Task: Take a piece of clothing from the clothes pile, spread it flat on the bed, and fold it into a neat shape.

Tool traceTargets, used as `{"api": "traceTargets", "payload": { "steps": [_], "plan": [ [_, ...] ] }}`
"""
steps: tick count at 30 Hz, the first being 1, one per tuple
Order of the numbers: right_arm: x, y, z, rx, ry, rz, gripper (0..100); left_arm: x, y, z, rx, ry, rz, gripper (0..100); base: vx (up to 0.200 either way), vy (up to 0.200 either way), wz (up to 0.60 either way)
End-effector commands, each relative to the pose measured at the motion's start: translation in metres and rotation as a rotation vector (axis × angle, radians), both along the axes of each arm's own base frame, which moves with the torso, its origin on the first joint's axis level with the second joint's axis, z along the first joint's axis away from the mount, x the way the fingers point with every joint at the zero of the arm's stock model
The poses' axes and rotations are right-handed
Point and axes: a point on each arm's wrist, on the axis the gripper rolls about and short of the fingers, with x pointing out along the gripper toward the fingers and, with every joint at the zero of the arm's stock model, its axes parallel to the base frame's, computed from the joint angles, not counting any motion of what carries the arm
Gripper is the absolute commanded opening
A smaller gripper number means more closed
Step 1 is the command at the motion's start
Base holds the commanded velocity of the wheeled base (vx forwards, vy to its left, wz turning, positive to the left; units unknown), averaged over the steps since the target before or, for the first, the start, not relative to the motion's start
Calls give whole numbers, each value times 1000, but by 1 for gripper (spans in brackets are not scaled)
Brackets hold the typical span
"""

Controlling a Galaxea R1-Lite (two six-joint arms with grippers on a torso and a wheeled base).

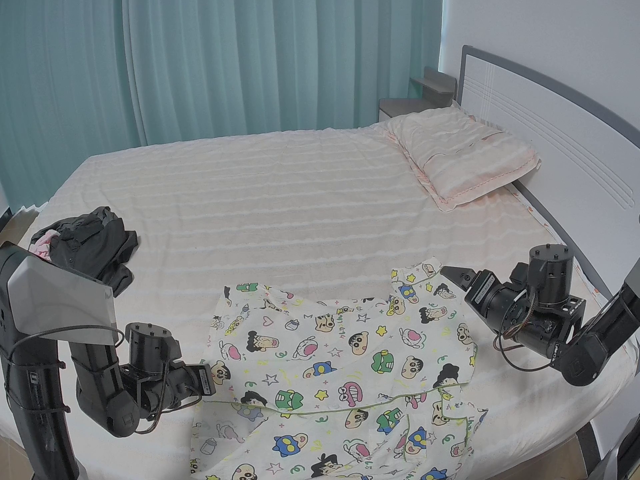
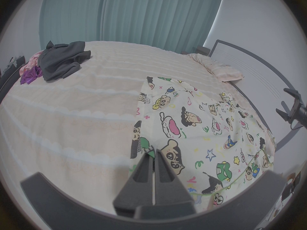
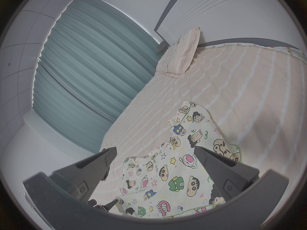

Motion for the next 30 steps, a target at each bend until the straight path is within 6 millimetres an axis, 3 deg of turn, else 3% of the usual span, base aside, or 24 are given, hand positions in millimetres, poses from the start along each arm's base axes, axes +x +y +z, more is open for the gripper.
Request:
{"api": "traceTargets", "payload": {
  "steps": [1,9,16,17,25,28,30],
  "plan": [
    [0,0,-1,0,1,1,100,-11,4,7,0,6,2,0,0,0,0],
    [0,0,0,1,-1,1,100,-30,7,-1,40,86,-21,0,0,0,0],
    [0,0,0,0,0,1,100,-32,8,-12,51,130,-20,0,0,0,0],
    [0,0,0,0,0,1,100,-33,8,-12,51,133,-20,100,0,0,0],
    [1,-4,0,1,0,-12,100,-34,10,-7,10,125,26,100,0,0,0],
    [5,-13,0,-3,1,-40,100,-35,11,2,-54,104,76,100,0,0,0],
    [13,-32,-4,0,24,-48,100,-36,11,21,-176,49,150,100,0,0,0]
  ]
}}
